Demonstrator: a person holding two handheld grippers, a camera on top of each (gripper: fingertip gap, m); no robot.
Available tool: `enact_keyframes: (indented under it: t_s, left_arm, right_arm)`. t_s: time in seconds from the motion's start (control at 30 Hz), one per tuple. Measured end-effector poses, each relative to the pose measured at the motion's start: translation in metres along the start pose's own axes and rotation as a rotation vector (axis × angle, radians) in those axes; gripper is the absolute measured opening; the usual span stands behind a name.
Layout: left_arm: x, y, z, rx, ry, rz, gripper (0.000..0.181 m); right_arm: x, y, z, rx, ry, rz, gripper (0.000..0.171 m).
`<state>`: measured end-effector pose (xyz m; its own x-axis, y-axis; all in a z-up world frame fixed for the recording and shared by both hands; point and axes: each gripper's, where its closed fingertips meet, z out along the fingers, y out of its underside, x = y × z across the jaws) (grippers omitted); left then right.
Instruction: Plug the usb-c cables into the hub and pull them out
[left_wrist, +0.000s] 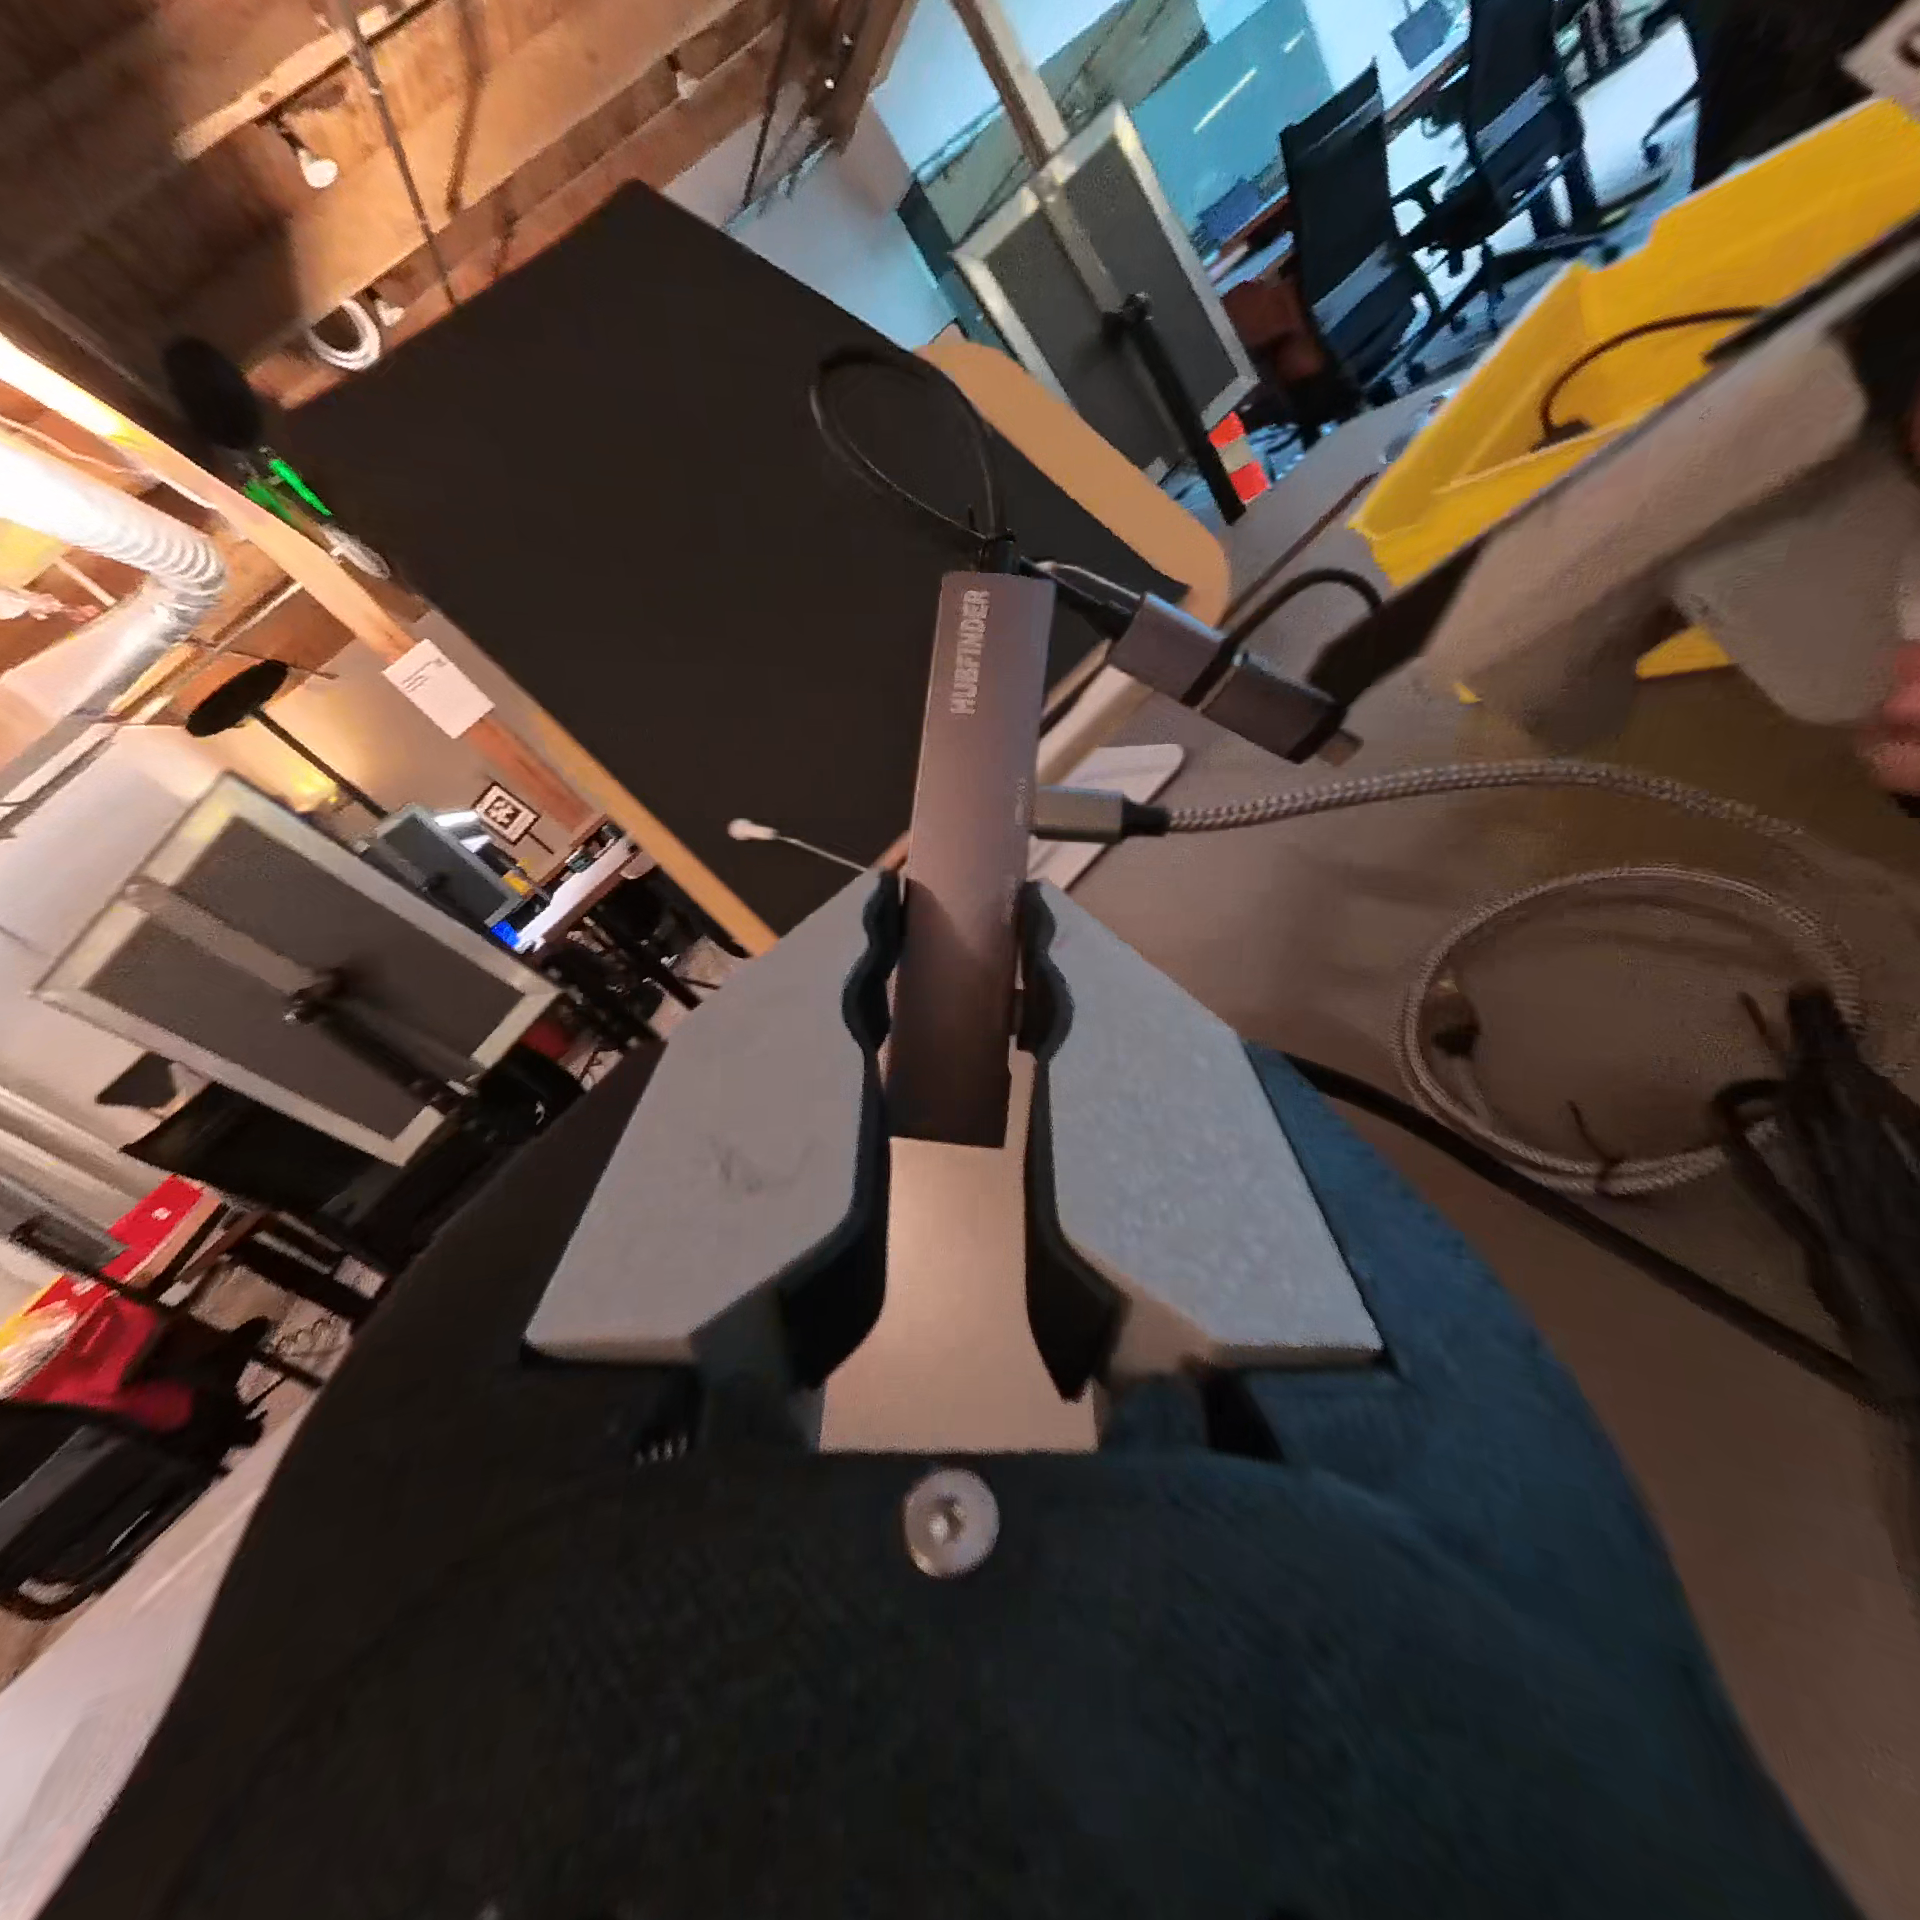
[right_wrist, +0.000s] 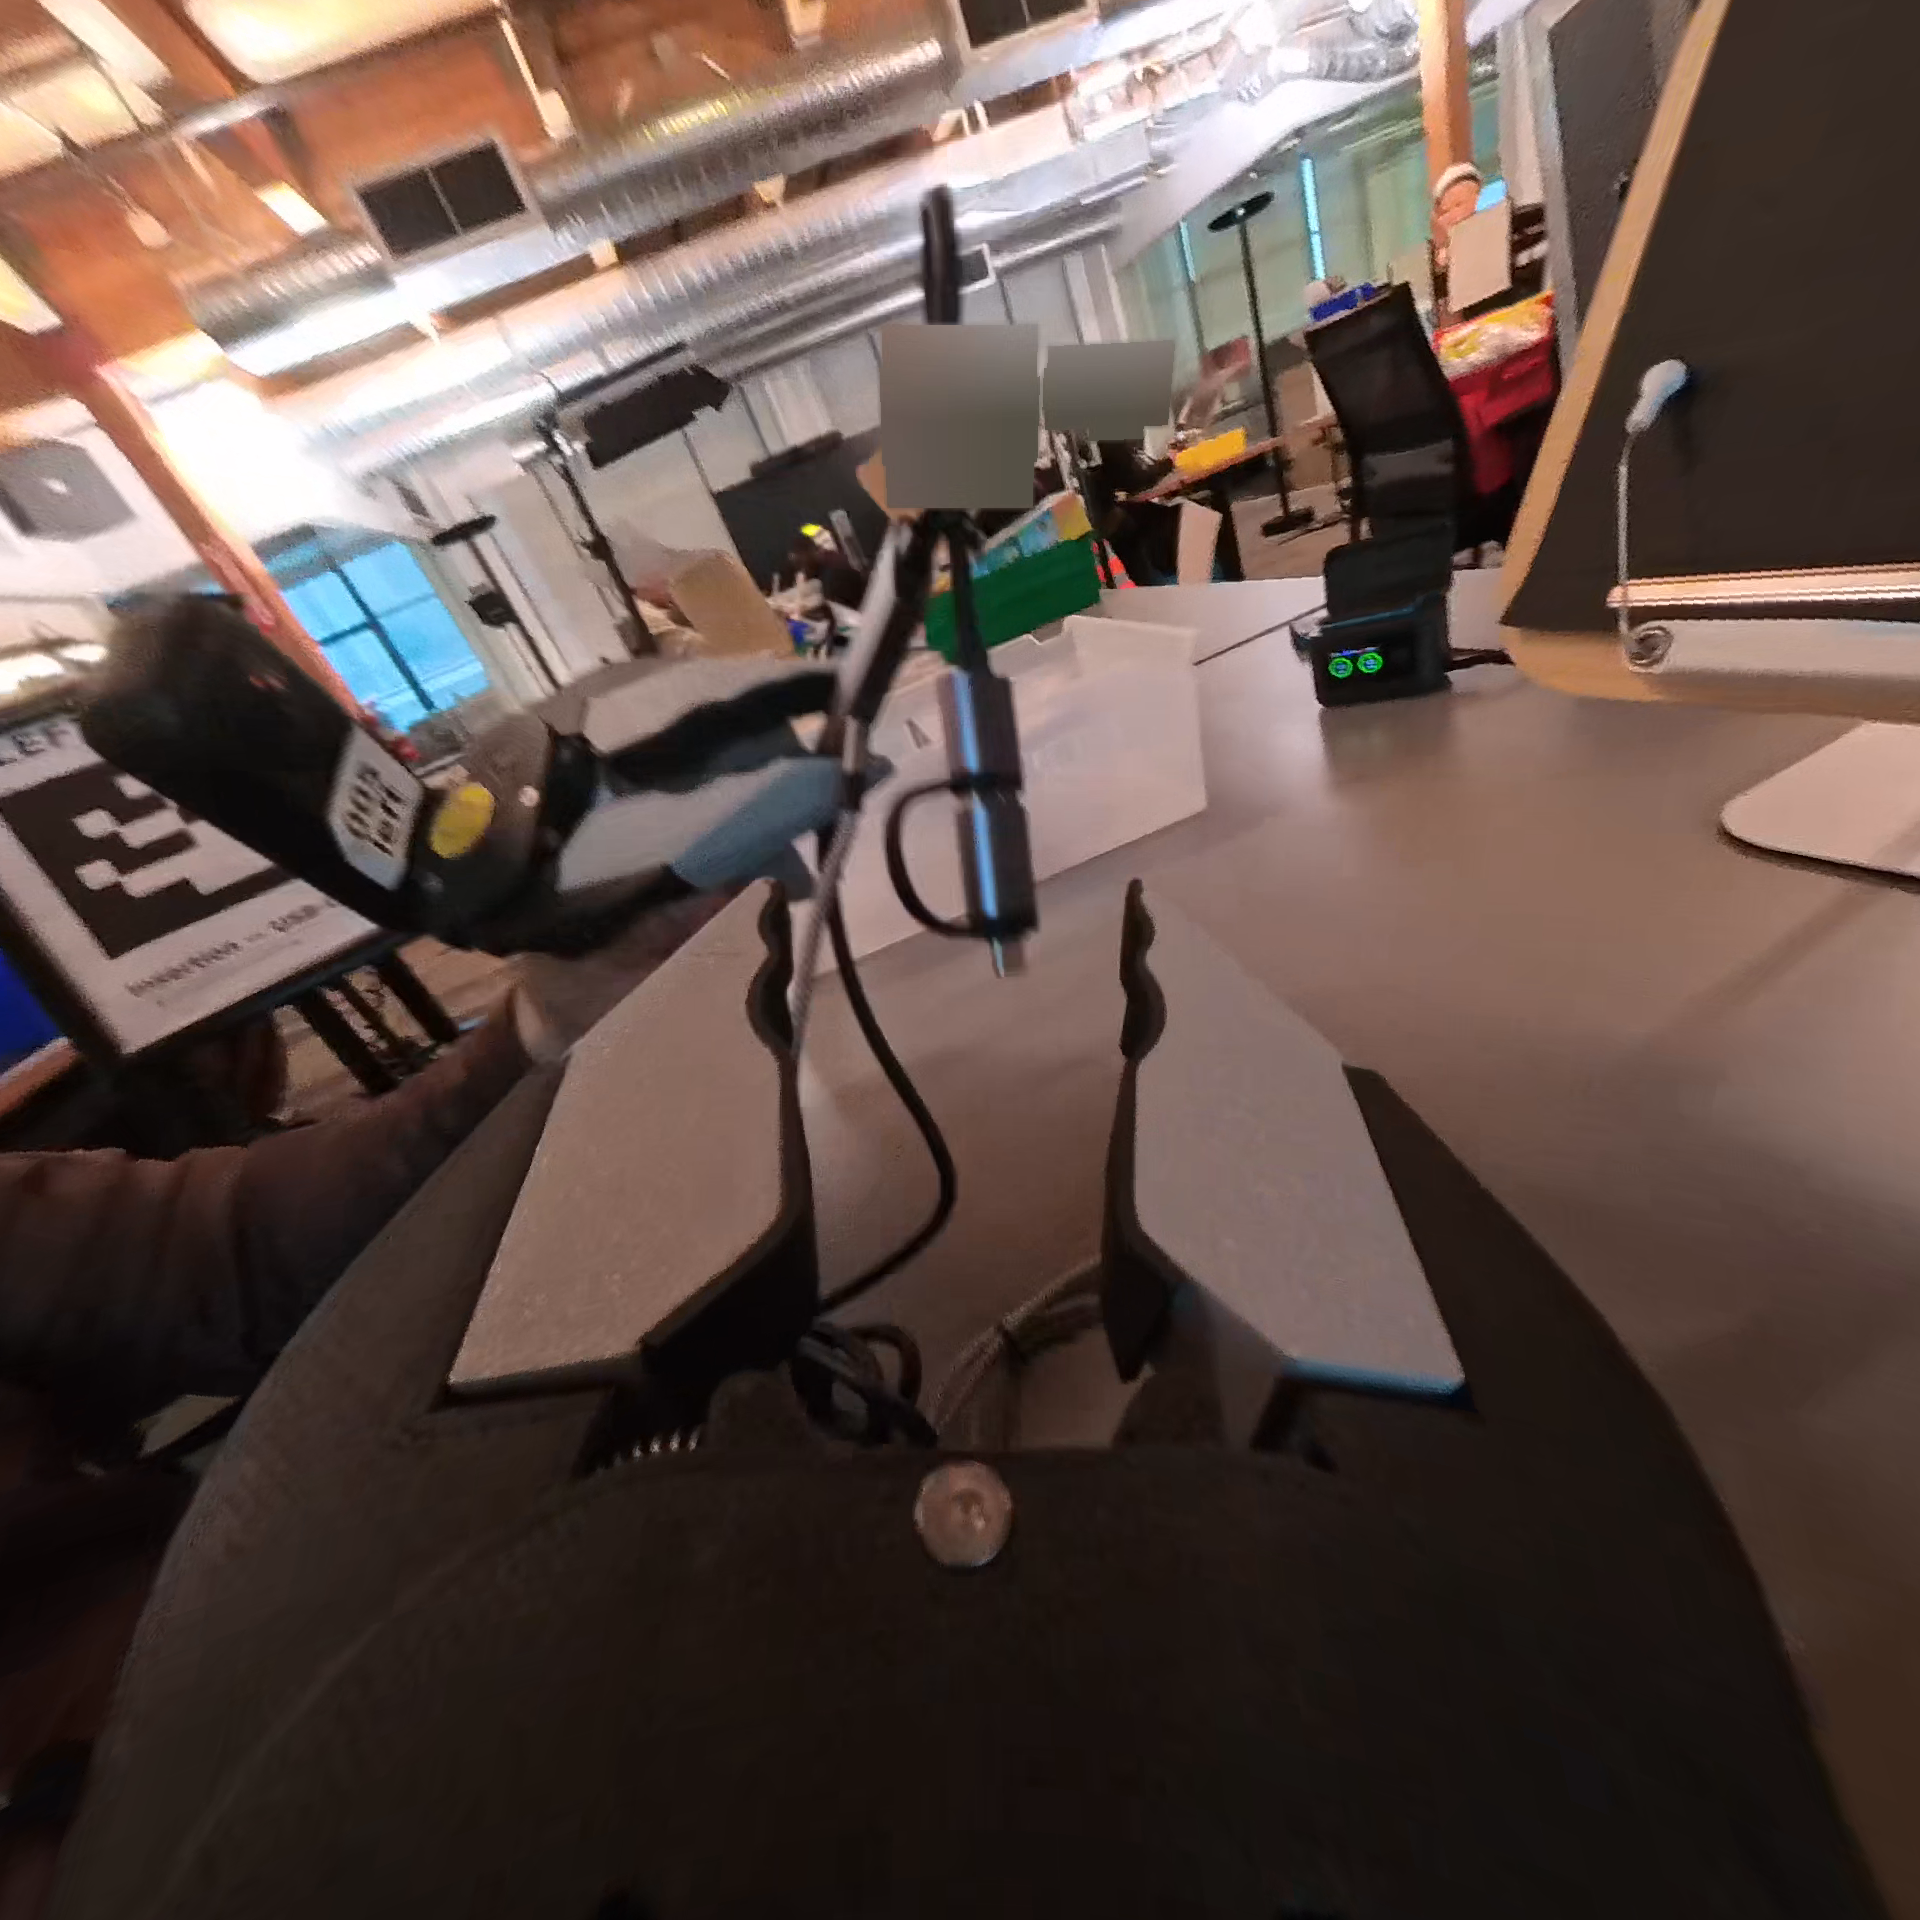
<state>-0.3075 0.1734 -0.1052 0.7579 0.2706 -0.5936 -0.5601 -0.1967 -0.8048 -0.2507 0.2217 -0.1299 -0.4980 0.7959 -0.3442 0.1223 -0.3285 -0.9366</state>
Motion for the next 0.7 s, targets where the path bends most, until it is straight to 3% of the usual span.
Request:
enact_keyframes:
  t_s: [0.27, 0.43, 0.6, 0.7]
  left_arm:
    - [0.044, 0.002, 0.01, 0.135, 0.138, -0.139, 0.02]
    - [0.09, 0.017, 0.015, 0.049, 0.386, -0.195, 0.02]
    - [0.106, 0.03, 0.008, 0.018, 0.478, -0.214, 0.023]
    - [0.104, 0.022, -0.006, 0.092, 0.564, -0.219, 0.022]
  right_arm:
    - [0.004, 0.016, 0.01, -0.085, -0.043, 0.056, 0.052]
    - [-0.005, 0.021, 0.012, -0.124, -0.149, 0.083, 0.016]
    - [-0.008, 0.037, 0.015, -0.333, -0.157, -0.033, 0.011]
    - [-0.025, 0.035, 0.018, -0.543, -0.223, -0.119, 0.01]
